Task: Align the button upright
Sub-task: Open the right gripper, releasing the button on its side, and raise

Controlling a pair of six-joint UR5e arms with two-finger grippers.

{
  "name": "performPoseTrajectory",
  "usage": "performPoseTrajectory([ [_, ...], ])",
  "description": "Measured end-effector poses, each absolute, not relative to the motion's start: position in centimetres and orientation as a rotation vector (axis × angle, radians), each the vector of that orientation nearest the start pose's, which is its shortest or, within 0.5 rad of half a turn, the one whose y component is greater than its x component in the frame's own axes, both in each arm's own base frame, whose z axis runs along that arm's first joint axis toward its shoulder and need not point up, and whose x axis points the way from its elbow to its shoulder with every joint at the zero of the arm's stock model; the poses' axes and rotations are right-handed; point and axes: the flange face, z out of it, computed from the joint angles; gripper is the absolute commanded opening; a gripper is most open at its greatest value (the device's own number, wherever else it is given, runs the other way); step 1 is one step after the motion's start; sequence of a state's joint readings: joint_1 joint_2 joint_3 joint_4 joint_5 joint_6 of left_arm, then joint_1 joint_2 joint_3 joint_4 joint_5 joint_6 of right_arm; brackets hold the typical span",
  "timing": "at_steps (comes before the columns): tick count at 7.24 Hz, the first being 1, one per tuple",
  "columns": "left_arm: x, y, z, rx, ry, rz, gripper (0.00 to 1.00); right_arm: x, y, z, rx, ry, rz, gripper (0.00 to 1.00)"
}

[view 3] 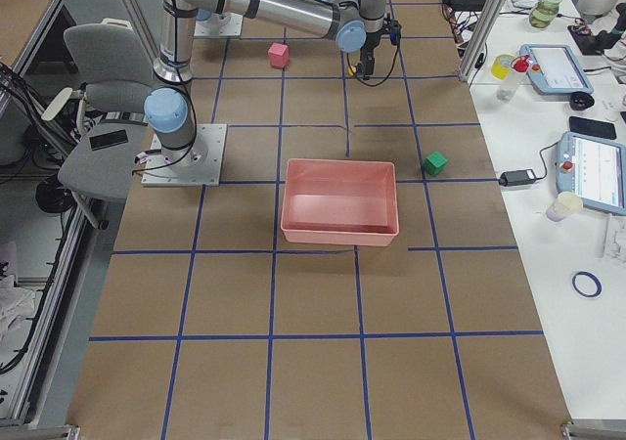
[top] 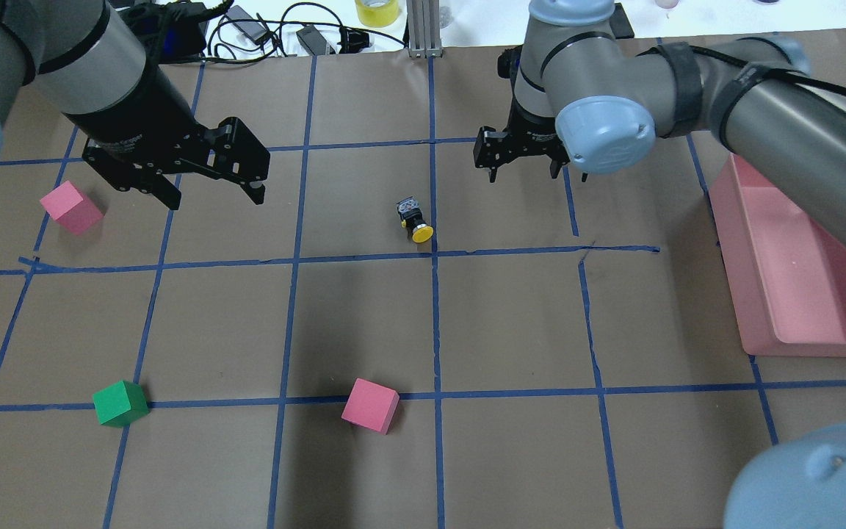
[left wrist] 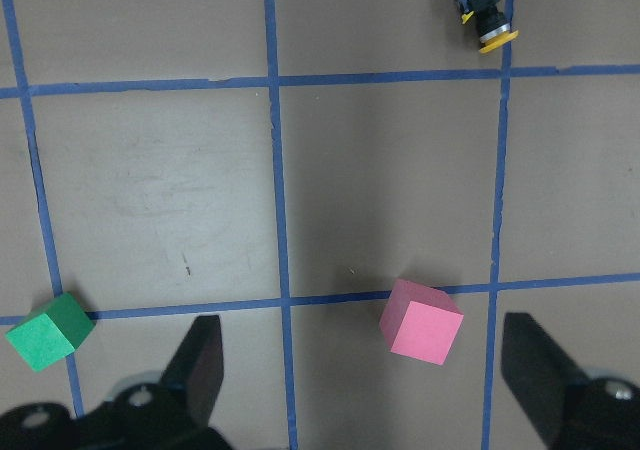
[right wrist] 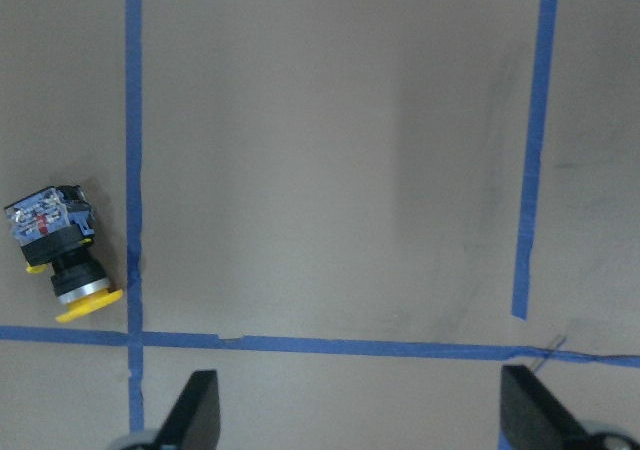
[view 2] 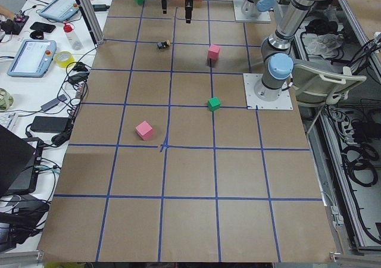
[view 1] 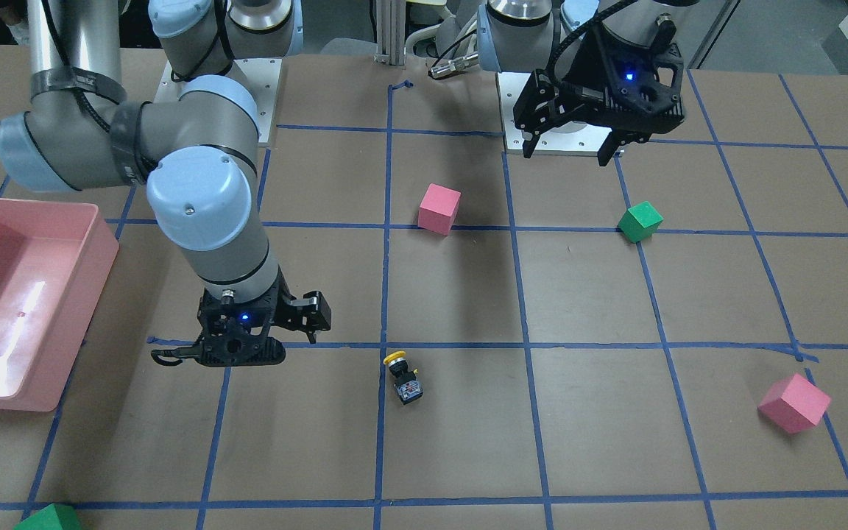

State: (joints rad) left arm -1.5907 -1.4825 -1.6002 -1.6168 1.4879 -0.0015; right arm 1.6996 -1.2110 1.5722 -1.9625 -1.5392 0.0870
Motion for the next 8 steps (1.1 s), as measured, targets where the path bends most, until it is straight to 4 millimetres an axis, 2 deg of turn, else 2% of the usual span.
performPoseTrajectory([
  [3,-15.0,-44.9,50.9,0.052,3.223,-0.016,1.0,16.2,-58.0,37.0,-0.027,3.116,0.05,1.0],
  [5,-15.0,-44.7,50.9,0.067,3.223,-0.015,1.0,15.0,-56.6,39.5,-0.002,3.119,0.085,1.0],
  [8,-15.0,-44.6,50.9,0.071,3.223,-0.014,1.0,14.8,-55.0,42.2,-0.009,3.148,0.06,1.0],
])
